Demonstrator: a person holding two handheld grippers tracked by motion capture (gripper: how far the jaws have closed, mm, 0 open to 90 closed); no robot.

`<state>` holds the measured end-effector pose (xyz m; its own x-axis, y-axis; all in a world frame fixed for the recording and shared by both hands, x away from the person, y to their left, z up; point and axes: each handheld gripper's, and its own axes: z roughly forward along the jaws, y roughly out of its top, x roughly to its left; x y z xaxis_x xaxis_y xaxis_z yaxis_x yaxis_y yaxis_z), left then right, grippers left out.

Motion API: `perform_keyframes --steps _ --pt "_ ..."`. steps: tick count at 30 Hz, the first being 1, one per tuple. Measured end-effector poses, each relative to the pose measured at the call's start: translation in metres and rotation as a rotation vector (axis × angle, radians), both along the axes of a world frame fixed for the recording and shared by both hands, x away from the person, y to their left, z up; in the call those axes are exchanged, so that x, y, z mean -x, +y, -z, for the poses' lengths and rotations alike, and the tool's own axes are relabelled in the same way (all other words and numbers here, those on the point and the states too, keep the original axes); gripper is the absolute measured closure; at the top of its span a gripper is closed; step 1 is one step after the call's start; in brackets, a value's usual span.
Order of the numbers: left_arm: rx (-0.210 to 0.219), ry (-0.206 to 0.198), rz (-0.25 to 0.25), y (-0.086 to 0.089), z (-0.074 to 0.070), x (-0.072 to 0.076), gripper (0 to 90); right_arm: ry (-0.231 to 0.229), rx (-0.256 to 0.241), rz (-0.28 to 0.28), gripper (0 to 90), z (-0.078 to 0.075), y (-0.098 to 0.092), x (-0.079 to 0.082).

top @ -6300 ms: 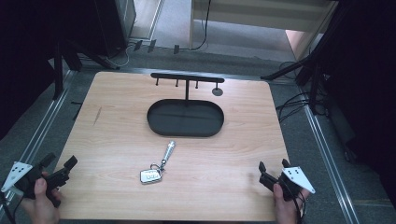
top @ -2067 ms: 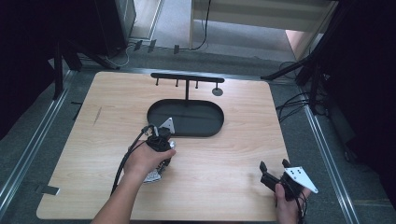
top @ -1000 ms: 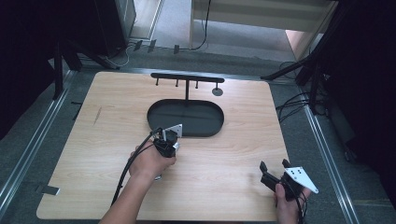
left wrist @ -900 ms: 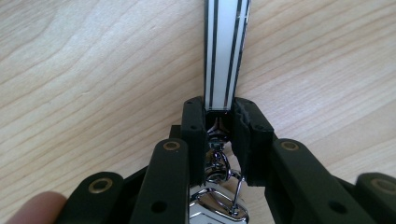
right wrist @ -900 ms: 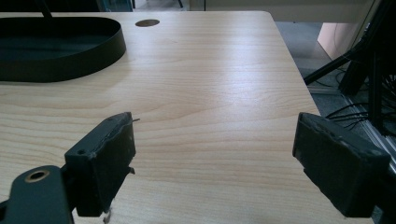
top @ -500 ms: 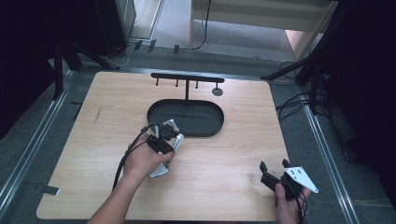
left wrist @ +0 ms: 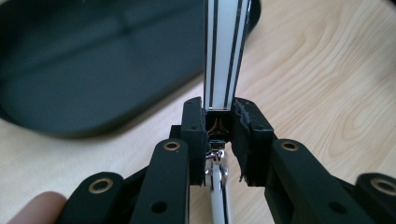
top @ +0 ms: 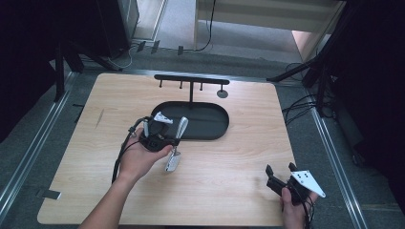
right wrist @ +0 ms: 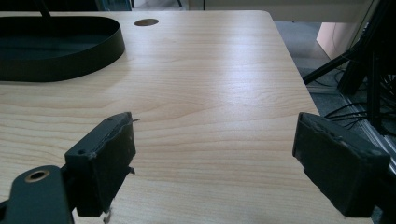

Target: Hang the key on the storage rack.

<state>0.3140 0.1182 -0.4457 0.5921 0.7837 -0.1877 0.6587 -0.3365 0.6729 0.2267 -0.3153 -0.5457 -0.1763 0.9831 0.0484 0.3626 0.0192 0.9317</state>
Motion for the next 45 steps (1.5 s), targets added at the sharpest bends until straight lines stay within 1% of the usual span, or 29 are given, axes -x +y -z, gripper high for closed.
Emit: perform_keyframes --steps 3,4,5,6,9,11,12,13,14,16,21,22,23,24,25,26,27,30,31,32,33,35,36,37,38,39,40,41,45 --pt "0.072 -0.056 -0.002 0.006 -0.005 0.001 75.4 0.0 -0.002 0.0 12.9 0.0 0.0 0.0" --pt "0.072 -0.056 -0.002 0.006 -0.005 0.001 75.4 0.0 -0.002 0.0 12.9 0.0 0.0 0.0" --pt "0.112 -0.083 0.004 0.011 -0.009 0.0 75.4 0.0 -0.002 -0.001 12.9 0.0 0.0 0.0" --pt "0.13 -0.095 0.013 0.012 -0.011 -0.001 75.4 0.001 -0.002 -0.002 12.9 0.0 0.0 0.0" --pt "0.158 -0.149 0.035 0.016 -0.017 -0.003 75.4 0.002 -0.004 -0.004 12.9 0.0 -0.001 0.0" --pt "0.175 -0.175 0.045 0.019 -0.02 -0.005 75.4 0.002 -0.002 -0.004 12.9 0.0 -0.001 0.0" --pt "0.175 -0.175 0.045 0.019 -0.02 -0.005 75.3 0.002 -0.001 -0.003 12.9 0.0 0.0 0.0" --pt "0.199 -0.209 0.039 0.022 -0.022 -0.009 75.4 0.002 -0.001 -0.003 12.9 0.0 0.0 0.0" --pt "0.224 -0.211 0.052 0.025 -0.022 -0.012 75.4 0.002 -0.001 -0.004 12.9 0.0 0.0 0.0" --pt "0.263 -0.23 0.052 0.029 -0.02 -0.018 75.4 0.002 -0.003 -0.004 12.9 0.0 -0.001 0.0" --pt "0.361 -0.299 0.028 0.04 -0.014 -0.029 75.3 -0.001 -0.009 0.001 12.9 0.0 -0.001 0.0" --pt "0.361 -0.299 0.028 0.04 -0.014 -0.029 75.3 -0.001 -0.009 0.001 12.9 0.0 -0.001 0.0" --pt "0.403 -0.32 0.034 0.044 -0.012 -0.036 75.3 0.0 -0.012 -0.001 13.0 0.0 -0.001 0.0" --pt "0.403 -0.32 0.034 0.044 -0.012 -0.036 75.3 0.0 -0.012 -0.001 13.0 0.0 -0.001 0.0" --pt "0.41 -0.35 0.035 0.045 -0.01 -0.04 75.3 -0.001 -0.013 -0.001 12.9 0.0 -0.001 0.0" --pt "0.415 -0.362 0.042 0.046 -0.009 -0.043 75.3 -0.001 -0.012 -0.002 12.9 0.0 -0.001 0.0" --pt "0.43 -0.361 0.054 0.047 -0.007 -0.046 75.3 0.0 -0.013 -0.002 12.9 0.0 -0.001 0.0" --pt "0.441 -0.369 0.089 0.049 -0.004 -0.054 75.3 0.0 -0.015 -0.002 12.9 0.0 -0.002 0.0" --pt "0.441 -0.369 0.089 0.049 -0.004 -0.054 75.3 -0.001 -0.016 -0.002 12.9 0.0 -0.002 0.001" --pt "0.454 -0.37 0.102 0.051 -0.002 -0.057 75.3 -0.003 -0.015 -0.003 12.9 0.0 -0.002 0.0" --pt "0.481 -0.379 0.118 0.053 0.001 -0.061 75.3 -0.003 -0.016 -0.003 12.9 0.0 -0.002 0.0" --pt "0.492 -0.383 0.128 0.054 0.003 -0.064 75.3 -0.002 -0.017 -0.003 12.9 0.0 -0.002 0.0" --pt "0.507 -0.362 0.152 0.054 0.006 -0.068 75.3 -0.001 -0.017 -0.003 12.9 0.0 -0.002 0.0" --pt "0.499 -0.36 0.169 0.053 0.007 -0.069 75.3 0.0 -0.015 -0.003 12.9 0.0 -0.002 0.0" --pt "0.499 -0.36 0.169 0.053 0.007 -0.069 75.3 0.0 -0.014 -0.004 13.0 0.0 -0.001 0.0" --pt "0.492 -0.344 0.197 0.05 0.01 -0.072 75.3 0.0 -0.013 -0.004 12.9 0.0 -0.001 0.0" --pt "0.491 -0.337 0.206 0.049 0.011 -0.073 75.3 0.001 -0.013 -0.005 13.0 0.0 -0.001 0.0" --pt "0.498 -0.329 0.208 0.048 0.013 -0.075 75.3 0.0 -0.013 -0.004 13.0 0.0 -0.001 0.001" --pt "0.514 -0.326 0.21 0.043 0.015 -0.082 75.3 -0.002 -0.011 -0.001 13.0 0.0 -0.001 0.001"
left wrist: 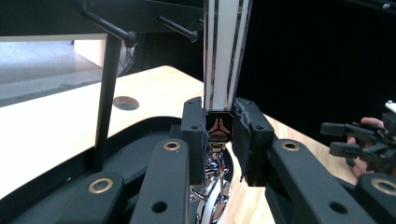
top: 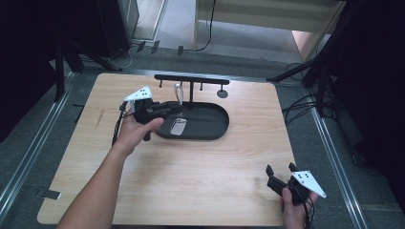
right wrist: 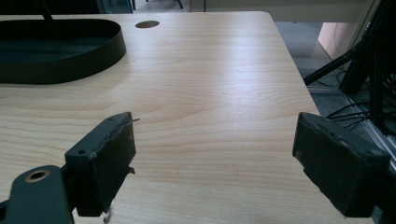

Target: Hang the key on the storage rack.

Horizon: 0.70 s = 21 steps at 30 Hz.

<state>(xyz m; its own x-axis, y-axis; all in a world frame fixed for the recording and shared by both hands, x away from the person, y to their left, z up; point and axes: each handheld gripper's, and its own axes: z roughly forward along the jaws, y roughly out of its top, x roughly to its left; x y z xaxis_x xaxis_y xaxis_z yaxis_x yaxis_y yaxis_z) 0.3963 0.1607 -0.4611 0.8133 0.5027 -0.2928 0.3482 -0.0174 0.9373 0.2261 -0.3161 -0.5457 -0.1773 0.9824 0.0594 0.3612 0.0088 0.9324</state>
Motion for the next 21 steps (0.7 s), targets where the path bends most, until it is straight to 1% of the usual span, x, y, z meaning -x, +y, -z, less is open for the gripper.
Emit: perform_keyframes --steps 2,4,9,10,11,12,13,14,15,16,17,19,20,21 --pt "-0.002 0.015 0.015 -0.002 0.0 -0.004 75.3 0.002 0.0 0.0 13.0 0.0 0.0 0.0" --pt "-0.011 0.017 0.016 -0.003 0.002 -0.008 75.3 0.0 0.002 0.0 13.1 0.0 0.0 0.0" --pt "0.011 0.028 -0.006 -0.002 0.009 -0.016 75.3 0.0 0.0 0.0 13.1 0.0 0.0 0.0" --pt "0.007 0.034 -0.004 -0.003 0.01 -0.018 75.3 0.0 -0.001 -0.001 13.1 0.0 0.0 0.0" --pt "-0.004 0.032 -0.003 -0.004 0.01 -0.019 75.3 0.001 0.0 -0.001 13.0 0.0 0.0 0.0" --pt "-0.004 0.032 -0.003 -0.004 0.01 -0.019 75.3 0.001 0.0 -0.001 13.0 0.0 0.0 0.0" --pt "0.0 0.038 -0.004 -0.005 0.01 -0.021 75.3 0.001 0.0 -0.001 13.0 0.0 0.0 0.0" --pt "0.008 0.066 -0.022 -0.005 0.008 -0.024 75.3 0.001 -0.001 -0.001 13.1 0.0 0.0 0.0" --pt "0.008 0.066 -0.022 -0.005 0.008 -0.024 75.2 0.001 -0.001 -0.001 13.1 0.0 0.0 0.0" --pt "0.057 0.07 -0.045 -0.003 0.008 -0.026 75.2 0.003 -0.001 -0.002 13.0 0.0 0.0 0.0" --pt "0.062 0.073 -0.05 -0.002 0.008 -0.027 75.3 0.003 -0.001 -0.002 13.0 0.0 0.0 0.0" --pt "0.058 0.078 -0.049 -0.003 0.009 -0.027 75.3 0.004 -0.002 -0.002 13.0 0.0 0.0 0.0" --pt "0.03 0.084 -0.038 -0.004 0.012 -0.028 75.3 0.003 -0.001 -0.002 13.1 0.0 0.0 0.0" --pt "0.03 0.084 -0.038 -0.004 0.012 -0.028 75.2 0.003 -0.001 -0.002 13.1 0.0 0.0 0.0"
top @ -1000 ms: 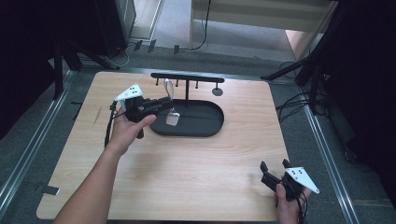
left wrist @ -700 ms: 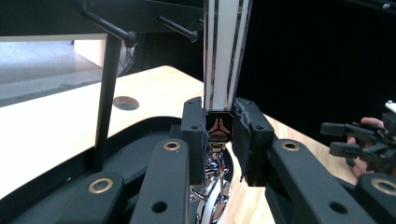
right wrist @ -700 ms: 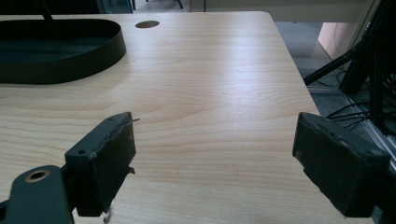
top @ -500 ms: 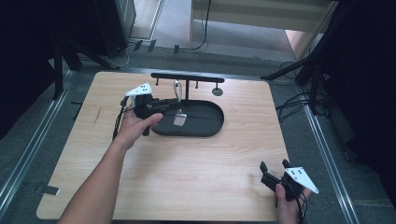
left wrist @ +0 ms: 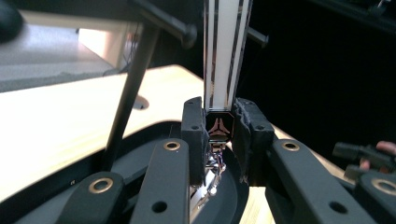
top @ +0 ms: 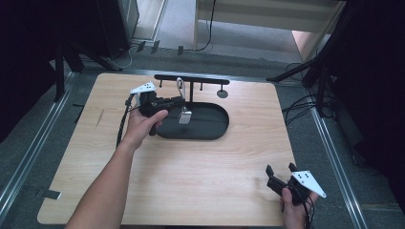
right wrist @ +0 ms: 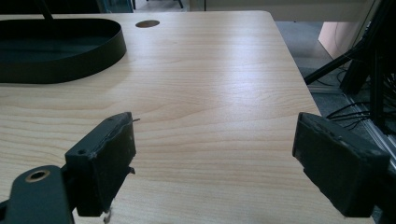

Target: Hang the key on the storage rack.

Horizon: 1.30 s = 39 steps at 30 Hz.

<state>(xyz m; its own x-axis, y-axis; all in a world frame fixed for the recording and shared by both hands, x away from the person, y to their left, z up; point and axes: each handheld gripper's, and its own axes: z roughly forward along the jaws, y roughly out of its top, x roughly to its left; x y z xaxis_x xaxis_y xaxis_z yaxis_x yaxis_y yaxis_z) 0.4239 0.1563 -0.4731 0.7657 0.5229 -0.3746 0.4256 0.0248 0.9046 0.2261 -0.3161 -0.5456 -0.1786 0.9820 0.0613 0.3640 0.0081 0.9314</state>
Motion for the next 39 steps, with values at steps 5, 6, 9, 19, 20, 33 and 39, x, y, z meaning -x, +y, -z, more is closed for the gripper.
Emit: perform_keyframes --steps 5,6,9,19,20,33,39 --pt "0.031 0.022 -0.021 0.002 0.003 -0.004 75.3 0.0 0.002 0.001 13.0 0.0 0.0 0.0" --pt "0.036 0.029 -0.024 0.002 0.004 -0.004 75.2 -0.002 0.004 0.001 13.1 0.0 0.0 0.0" --pt "0.019 0.046 -0.029 0.002 0.007 -0.006 75.3 -0.001 0.003 0.0 13.0 0.0 0.0 0.0" --pt "0.022 0.084 -0.065 0.002 0.011 -0.01 74.7 -0.002 0.008 -0.003 13.1 0.0 0.001 0.0" --pt "0.022 0.084 -0.065 0.002 0.011 -0.01 74.6 -0.002 0.008 -0.003 13.1 0.0 0.001 0.0" --pt "-0.06 0.11 -0.182 0.011 0.017 -0.003 65.7 0.0 0.011 -0.003 13.1 0.0 0.001 0.0" --pt "-0.099 0.099 -0.226 0.013 0.014 0.006 59.2 0.0 0.016 -0.004 13.1 0.0 0.001 0.0"
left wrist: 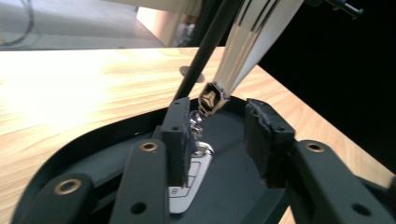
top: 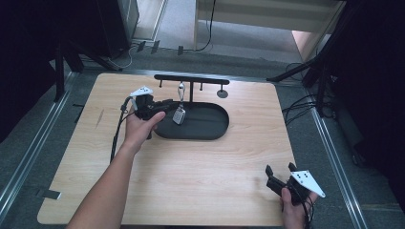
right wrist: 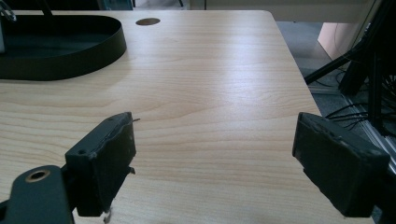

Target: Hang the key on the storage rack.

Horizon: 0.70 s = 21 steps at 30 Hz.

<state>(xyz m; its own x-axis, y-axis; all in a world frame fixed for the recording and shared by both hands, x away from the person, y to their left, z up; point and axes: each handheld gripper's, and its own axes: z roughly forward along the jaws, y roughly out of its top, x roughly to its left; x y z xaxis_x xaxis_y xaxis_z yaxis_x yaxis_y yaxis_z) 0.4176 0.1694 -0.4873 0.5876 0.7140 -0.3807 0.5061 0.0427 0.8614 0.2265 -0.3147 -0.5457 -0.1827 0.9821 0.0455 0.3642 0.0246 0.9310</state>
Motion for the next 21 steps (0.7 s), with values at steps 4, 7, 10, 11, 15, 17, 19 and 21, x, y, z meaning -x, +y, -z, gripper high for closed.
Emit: perform_keyframes --steps 4,7,10,11,15,17,19,21 --pt "-0.06 -0.004 -0.022 0.002 -0.002 0.009 52.0 0.002 0.003 0.0 13.1 0.0 0.0 0.0" --pt "-0.107 -0.005 -0.034 0.003 -0.003 0.015 43.9 0.005 0.007 -0.001 13.1 0.0 0.001 0.0" --pt "-0.146 0.014 -0.077 0.01 -0.007 0.026 34.2 0.006 0.02 -0.005 13.1 0.0 0.002 -0.001" --pt "-0.155 0.018 -0.09 0.011 -0.009 0.029 31.8 0.004 0.022 -0.004 13.1 0.0 0.002 -0.001" --pt "-0.183 0.002 -0.12 0.017 -0.014 0.04 28.1 0.004 0.023 -0.003 13.1 0.0 0.003 0.0" --pt "-0.225 -0.006 -0.142 0.021 -0.019 0.051 24.1 0.004 0.026 -0.001 13.1 0.0 0.003 0.0" --pt "-0.224 -0.007 -0.141 0.023 -0.02 0.054 18.1 0.003 0.028 -0.001 13.1 0.0 0.003 -0.001" --pt "-0.225 0.0 -0.151 0.026 -0.022 0.059 12.0 0.002 0.031 -0.001 13.1 0.0 0.003 -0.001"
